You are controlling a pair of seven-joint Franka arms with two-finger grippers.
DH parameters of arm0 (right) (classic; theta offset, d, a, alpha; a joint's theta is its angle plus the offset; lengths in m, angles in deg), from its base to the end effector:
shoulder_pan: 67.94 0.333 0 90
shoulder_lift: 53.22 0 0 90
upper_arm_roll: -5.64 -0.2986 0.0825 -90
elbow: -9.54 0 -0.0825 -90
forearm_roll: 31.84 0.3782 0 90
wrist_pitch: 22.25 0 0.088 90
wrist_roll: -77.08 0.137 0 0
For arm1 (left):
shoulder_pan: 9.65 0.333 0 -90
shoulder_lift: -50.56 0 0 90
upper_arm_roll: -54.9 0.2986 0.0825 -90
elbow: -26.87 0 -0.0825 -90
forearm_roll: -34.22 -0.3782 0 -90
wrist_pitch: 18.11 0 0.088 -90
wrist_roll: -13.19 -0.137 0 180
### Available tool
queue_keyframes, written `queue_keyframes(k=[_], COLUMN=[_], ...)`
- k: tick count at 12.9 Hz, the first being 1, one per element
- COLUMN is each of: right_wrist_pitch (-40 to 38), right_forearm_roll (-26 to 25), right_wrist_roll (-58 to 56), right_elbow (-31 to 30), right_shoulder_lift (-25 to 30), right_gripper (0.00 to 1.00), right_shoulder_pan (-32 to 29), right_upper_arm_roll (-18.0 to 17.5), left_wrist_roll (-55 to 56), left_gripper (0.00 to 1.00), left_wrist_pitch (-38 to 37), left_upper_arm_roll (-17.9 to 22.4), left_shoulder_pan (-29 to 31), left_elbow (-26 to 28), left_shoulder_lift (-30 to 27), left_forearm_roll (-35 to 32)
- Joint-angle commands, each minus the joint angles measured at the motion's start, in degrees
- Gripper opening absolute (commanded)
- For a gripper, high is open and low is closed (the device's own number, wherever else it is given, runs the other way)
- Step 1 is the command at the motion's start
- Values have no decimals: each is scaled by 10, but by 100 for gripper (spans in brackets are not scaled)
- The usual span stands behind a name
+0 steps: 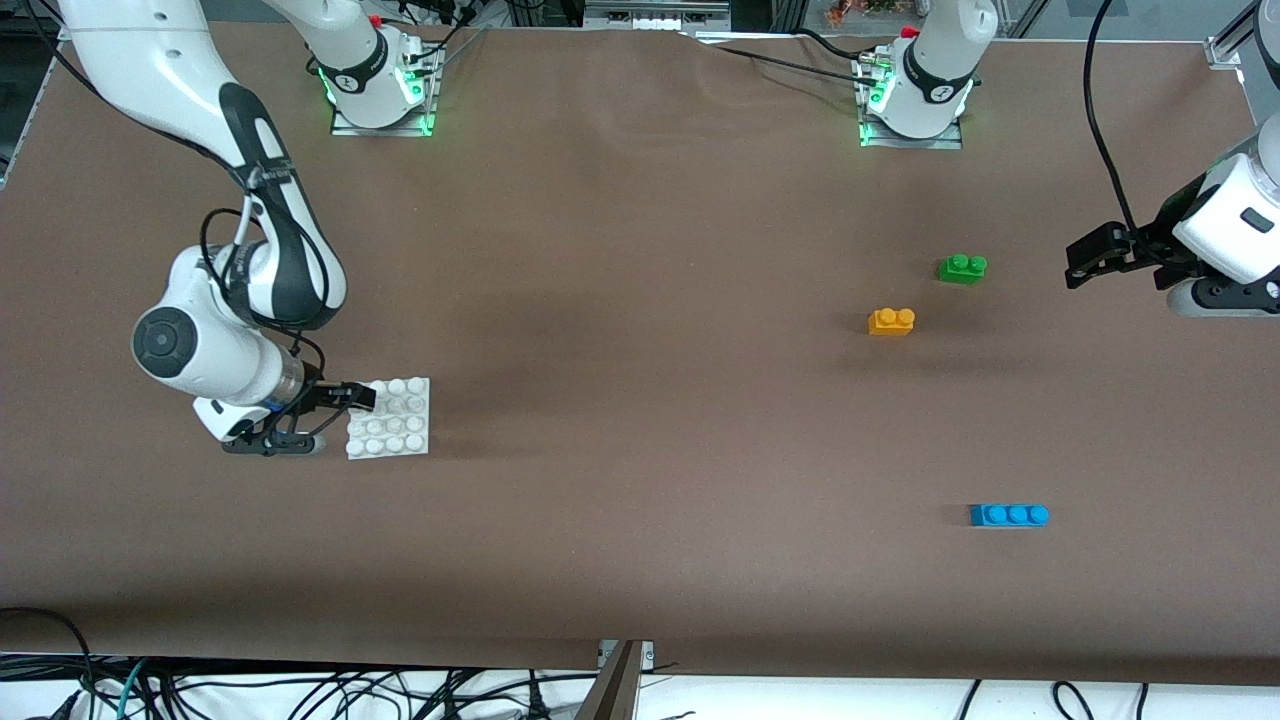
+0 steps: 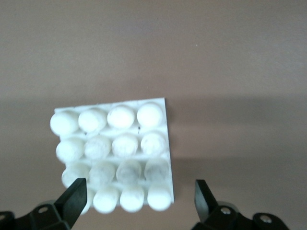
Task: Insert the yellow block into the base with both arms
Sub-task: 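Reach the right gripper down to the white base plate and grasp it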
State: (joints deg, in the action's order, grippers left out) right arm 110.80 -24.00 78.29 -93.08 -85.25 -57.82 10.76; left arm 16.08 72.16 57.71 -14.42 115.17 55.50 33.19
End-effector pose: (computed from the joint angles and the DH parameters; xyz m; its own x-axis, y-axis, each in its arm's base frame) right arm 0.6368 0.0634 0.1972 0.9995 -0.0149 -0.0273 -0.0163 -0.9986 -0.0497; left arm 0.5706 -0.0181 0.5431 0.9986 0.0162 -0.0505 0.0150 -0.9996 -0.0247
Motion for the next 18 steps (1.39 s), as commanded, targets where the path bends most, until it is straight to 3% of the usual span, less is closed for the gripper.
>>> queue_keyframes(k=[1,13,18], right_wrist_pitch=[29,73,73], right_forearm_roll=[19,31,51], right_wrist_roll=[1,1,1], right_elbow=[5,0,0], right_shoulder_lift=[-17,-58,-59], right_gripper=[99,99,89], right_shoulder_pan=[2,2,2], right_upper_arm_roll=[-3,-3,-7], left_wrist_roll=[-10,-10,-10], left_gripper=[100,100,100], left_wrist_pitch=[-12,-13,-13], left_upper_arm_roll=[-2,-2,-2], left_shoulder_pan=[0,-1,-1], left_elbow=[-18,-19,-19], left_shoulder_lift=[7,7,7], left_forearm_roll=[-7,-7,-7])
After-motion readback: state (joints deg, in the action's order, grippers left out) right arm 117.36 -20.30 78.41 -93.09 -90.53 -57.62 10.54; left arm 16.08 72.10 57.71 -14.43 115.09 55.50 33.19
